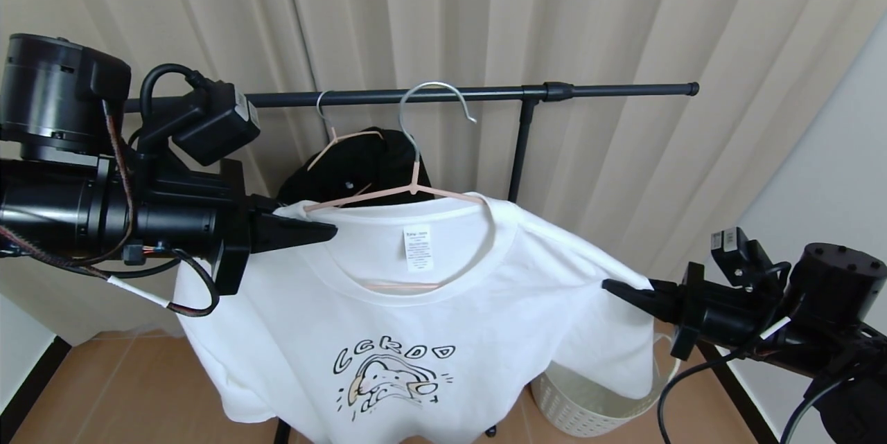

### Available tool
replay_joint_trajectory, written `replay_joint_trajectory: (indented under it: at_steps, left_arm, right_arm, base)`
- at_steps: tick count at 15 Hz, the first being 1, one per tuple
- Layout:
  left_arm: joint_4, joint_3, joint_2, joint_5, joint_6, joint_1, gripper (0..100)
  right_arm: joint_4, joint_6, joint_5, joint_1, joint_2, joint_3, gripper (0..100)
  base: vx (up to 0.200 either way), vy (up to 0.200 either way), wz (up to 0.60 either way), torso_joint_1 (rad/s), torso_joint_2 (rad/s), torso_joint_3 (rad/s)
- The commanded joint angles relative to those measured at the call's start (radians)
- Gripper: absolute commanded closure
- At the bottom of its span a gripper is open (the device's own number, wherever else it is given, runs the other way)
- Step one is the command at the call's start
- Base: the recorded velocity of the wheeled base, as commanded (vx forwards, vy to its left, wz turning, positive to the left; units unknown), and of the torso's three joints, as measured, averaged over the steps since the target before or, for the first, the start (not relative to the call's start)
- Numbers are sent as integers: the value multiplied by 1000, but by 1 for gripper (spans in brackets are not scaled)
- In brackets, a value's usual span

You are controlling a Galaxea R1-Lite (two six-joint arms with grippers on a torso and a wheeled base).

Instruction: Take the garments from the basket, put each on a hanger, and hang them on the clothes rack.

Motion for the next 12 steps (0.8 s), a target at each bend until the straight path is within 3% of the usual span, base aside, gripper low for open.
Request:
replay_joint_trajectory:
  at_steps: [1, 12]
  left_arm:
    - [-6, 9, -7, 0, -1, 9, 100]
    - [-60, 51, -21, 0, -2, 35, 100]
  right_arm:
    - [0, 1, 0, -16, 0, -7, 100]
    - [1, 10, 2, -59, 1, -31, 100]
  base:
    - [0, 0, 0, 0, 0, 0]
    - [0, 0, 0, 0, 0, 0]
